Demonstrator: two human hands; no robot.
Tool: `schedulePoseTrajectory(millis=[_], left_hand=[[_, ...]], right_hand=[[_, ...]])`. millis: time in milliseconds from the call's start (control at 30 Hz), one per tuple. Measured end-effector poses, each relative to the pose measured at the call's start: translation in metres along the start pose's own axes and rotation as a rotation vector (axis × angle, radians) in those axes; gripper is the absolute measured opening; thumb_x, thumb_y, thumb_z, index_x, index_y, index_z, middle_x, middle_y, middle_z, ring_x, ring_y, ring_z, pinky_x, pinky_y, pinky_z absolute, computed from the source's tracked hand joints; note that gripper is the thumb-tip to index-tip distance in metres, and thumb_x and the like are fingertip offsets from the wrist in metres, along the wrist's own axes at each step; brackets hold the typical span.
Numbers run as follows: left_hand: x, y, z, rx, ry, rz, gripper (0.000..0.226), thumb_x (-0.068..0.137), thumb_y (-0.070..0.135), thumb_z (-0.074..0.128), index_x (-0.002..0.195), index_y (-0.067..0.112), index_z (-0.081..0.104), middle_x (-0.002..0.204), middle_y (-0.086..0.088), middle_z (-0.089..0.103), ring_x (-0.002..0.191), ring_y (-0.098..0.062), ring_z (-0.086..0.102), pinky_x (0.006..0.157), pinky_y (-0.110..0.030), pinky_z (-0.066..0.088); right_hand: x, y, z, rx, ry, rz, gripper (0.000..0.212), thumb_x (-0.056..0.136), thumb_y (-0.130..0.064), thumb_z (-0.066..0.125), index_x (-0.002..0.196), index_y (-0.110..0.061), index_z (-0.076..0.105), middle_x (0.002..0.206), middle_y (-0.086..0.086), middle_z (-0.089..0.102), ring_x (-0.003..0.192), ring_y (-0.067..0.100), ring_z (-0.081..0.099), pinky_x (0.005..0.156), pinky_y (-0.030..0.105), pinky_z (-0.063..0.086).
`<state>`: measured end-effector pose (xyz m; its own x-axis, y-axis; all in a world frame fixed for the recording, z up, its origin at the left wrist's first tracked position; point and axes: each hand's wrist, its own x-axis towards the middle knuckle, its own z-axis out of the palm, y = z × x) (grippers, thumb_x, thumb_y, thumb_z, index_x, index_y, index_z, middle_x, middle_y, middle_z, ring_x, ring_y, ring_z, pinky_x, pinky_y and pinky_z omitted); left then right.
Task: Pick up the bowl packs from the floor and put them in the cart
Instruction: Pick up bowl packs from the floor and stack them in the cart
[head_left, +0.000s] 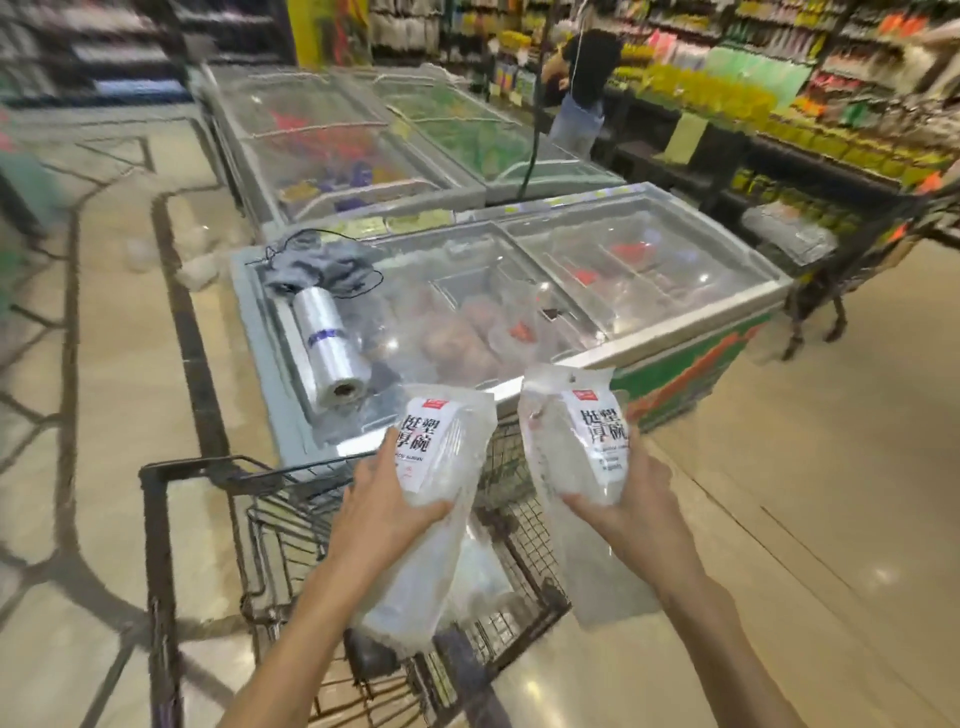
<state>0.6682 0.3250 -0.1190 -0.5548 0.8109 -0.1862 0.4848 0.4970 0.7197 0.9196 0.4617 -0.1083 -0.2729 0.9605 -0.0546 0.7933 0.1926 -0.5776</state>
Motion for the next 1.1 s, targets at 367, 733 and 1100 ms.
schedulePoseTrajectory(millis=[367,733,1100], left_hand=[[0.090,0.017,0.131,-0.074,0.197,-0.346,0.125,0.066,0.056,0.085,0.154,0.058,-0.005,0.137,-0.005,0.045,0.125,-0.031,0.051,0.101,-0.055,0.049],[0.171,0.009,0.312,-0.144,0.287,-0.601,0.126,0.072,0.055,0.081,0.152,0.058,-0.016,0.164,-0.005,0.026,0.143,-0.033,0.036,0.110,-0.062,0.038],[0.246,-0.057,0.443,0.020,0.301,-0.778,0.116,0.083,0.055,0.074,0.161,0.034,-0.009,0.166,-0.012,0.017,0.151,-0.031,0.023,0.117,-0.051,0.030]], right_hand=[[0.185,0.077,0.055,-0.054,-0.281,-0.181,0.115,0.067,-0.072,0.074,0.156,-0.037,0.010,0.144,0.011,0.044,0.121,0.037,0.053,0.086,0.056,0.054],[0.252,0.170,0.110,-0.032,-0.326,-0.087,0.125,0.058,-0.082,0.059,0.157,-0.048,-0.008,0.148,0.010,0.039,0.131,0.033,0.044,0.093,0.057,0.051],[0.252,0.231,0.199,-0.141,-0.238,-0.142,0.120,0.051,-0.076,0.065,0.153,-0.016,0.042,0.125,0.019,0.064,0.110,0.044,0.063,0.082,0.058,0.057]])
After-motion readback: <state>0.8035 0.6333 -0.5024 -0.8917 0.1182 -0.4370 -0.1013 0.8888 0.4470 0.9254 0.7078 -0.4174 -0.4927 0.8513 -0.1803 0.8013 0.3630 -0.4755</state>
